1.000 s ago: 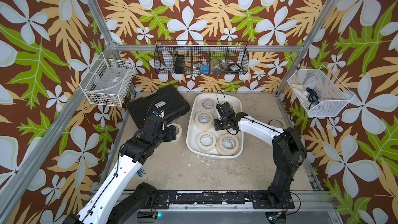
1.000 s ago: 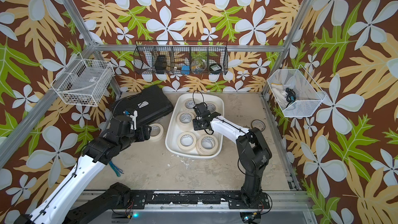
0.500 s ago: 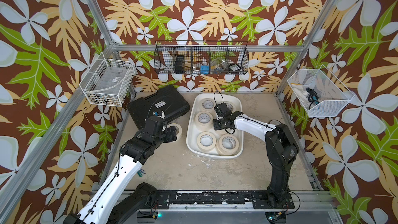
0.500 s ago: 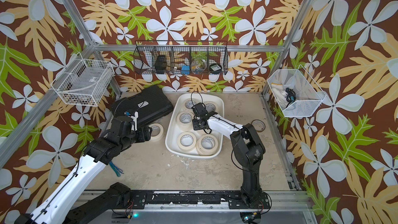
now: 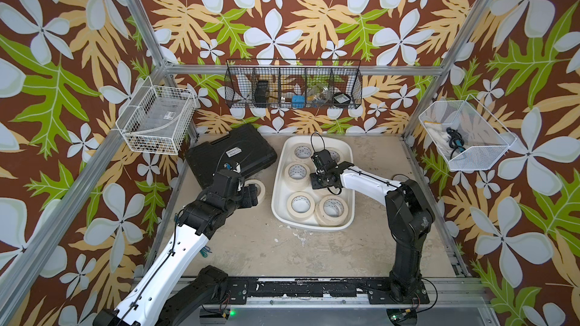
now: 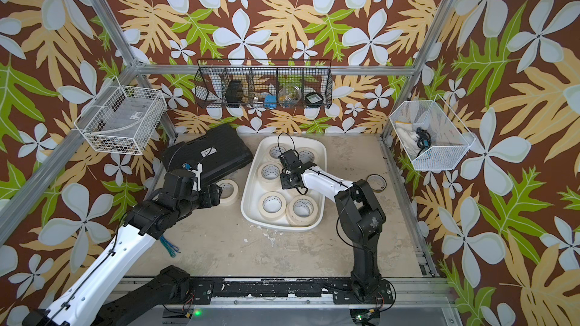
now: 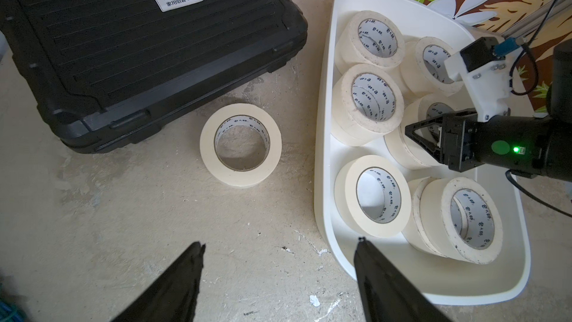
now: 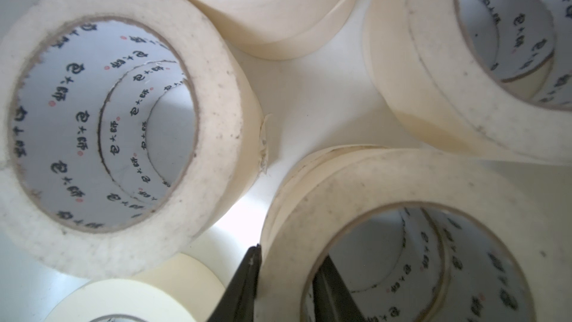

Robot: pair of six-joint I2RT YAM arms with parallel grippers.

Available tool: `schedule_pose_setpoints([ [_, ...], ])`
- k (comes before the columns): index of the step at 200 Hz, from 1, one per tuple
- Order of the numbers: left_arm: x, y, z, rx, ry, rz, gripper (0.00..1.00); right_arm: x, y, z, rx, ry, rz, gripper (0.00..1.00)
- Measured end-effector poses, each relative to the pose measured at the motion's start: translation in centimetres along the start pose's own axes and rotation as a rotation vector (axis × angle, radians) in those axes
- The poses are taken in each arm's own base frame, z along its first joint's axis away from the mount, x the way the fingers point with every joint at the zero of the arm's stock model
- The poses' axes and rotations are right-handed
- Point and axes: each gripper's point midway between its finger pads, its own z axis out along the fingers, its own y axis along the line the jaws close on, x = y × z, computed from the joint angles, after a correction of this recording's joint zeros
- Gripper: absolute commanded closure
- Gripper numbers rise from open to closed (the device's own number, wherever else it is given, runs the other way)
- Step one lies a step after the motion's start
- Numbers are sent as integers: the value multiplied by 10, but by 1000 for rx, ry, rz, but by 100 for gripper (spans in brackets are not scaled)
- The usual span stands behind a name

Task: Take out the art tape in the storage box
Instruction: Pick up the art tape from the storage box.

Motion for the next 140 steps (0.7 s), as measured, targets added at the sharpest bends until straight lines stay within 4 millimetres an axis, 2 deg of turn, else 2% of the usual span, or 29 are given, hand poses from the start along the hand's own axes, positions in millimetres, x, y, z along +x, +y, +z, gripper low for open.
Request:
schedule_pose_setpoints([
  [87, 6, -1, 7, 4, 25, -9, 20, -6, 2, -40, -20, -30, -23, 81],
  [114, 7, -2, 9, 9, 35, -8, 20, -20, 3, -60, -27, -60, -33, 82],
  [140, 8, -3, 10, 10, 41, -12, 19, -41, 2, -87, -18, -122, -50, 82],
])
